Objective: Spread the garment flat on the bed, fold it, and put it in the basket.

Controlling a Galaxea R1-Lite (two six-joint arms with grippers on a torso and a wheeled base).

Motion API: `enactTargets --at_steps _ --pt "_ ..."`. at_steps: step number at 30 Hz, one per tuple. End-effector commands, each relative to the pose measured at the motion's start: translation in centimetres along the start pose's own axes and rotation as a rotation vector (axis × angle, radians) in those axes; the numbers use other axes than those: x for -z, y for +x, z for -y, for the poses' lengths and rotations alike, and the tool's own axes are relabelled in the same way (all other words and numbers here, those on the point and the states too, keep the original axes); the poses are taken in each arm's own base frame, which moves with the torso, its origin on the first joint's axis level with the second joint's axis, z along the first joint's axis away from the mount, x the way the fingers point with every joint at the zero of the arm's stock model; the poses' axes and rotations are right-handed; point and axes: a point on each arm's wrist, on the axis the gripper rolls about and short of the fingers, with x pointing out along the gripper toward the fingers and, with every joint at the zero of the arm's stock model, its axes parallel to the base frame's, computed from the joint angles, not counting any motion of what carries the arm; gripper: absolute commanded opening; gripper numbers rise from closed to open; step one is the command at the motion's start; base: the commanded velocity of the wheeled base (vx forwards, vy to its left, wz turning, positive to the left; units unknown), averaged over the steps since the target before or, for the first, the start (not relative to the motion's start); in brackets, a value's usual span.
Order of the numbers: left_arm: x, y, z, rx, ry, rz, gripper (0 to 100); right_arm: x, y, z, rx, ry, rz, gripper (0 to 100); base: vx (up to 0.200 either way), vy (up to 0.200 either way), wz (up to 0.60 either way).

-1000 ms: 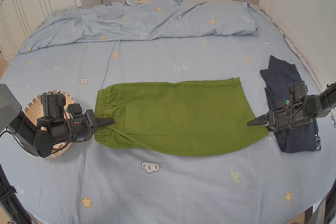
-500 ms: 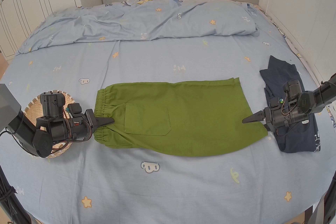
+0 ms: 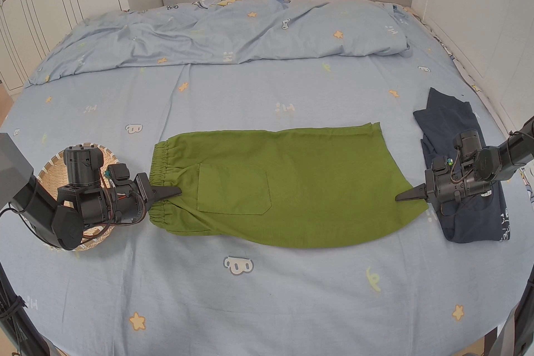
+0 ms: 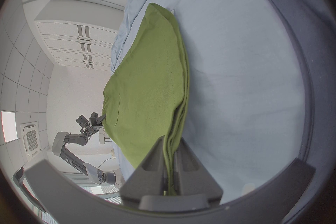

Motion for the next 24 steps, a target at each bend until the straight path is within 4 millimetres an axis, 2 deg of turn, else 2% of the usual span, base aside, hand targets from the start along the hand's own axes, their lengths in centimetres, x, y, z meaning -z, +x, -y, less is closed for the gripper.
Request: enactTargets --at_steps 1,6,8,9,10,12,13,16,17,23,24 --pt "0.1 0.1 -0.2 -0.003 -0.004 -0.004 0 -0.1 -0.3 0.0 0.0 -0.002 0.008 0 0.0 0.0 0.0" --pt "0.2 -0.1 -0.1 -0.008 -0.019 -0.027 0 0.6 -0.7 -0.8 0.003 0.003 -0.008 0 0.0 0.0 0.0" --pt "-0.1 -1.1 0.2 -0.029 -0.039 -0.055 0 1.8 -2.3 -2.9 0.004 -0.012 -0.013 0 0.0 0.0 0.0" --pt "-0.2 -1.2 0.4 -0.03 -0.037 -0.054 0 1.9 -2.4 -3.1 0.004 -0.013 -0.013 0 0.0 0.0 0.0" --pt "-0.4 -2.2 1.1 -0.047 -0.033 -0.072 0 2.6 -3.1 -3.8 0.003 -0.023 -0.013 0 0.0 0.0 0.0" --pt "-0.3 -2.8 1.2 -0.06 -0.026 -0.083 0 3.0 -3.4 -4.1 0.004 -0.022 -0.017 0 0.0 0.0 0.0" --pt "0.0 -3.7 1.4 -0.09 -0.002 -0.12 0 4.3 -3.9 -4.6 0.007 -0.011 -0.029 0 0.0 0.0 0.0" --pt "0.4 -4.1 1.5 -0.104 0.012 -0.144 0 5.3 -4.2 -4.7 0.008 -0.005 -0.037 0 0.0 0.0 0.0" --pt "1.2 -5.1 1.1 -0.133 0.022 -0.195 0 7.9 -4.8 -4.7 0.013 -0.011 -0.066 0 0.0 0.0 0.0" --pt "4.4 -7.4 -0.2 -0.185 0.03 -0.262 0 13.7 -5.3 -4.8 0.019 0.04 -0.151 0 0.0 0.0 0.0" --pt "4.5 -7.5 -0.3 -0.187 0.028 -0.264 0 13.9 -5.3 -4.8 0.019 0.042 -0.153 0 0.0 0.0 0.0"
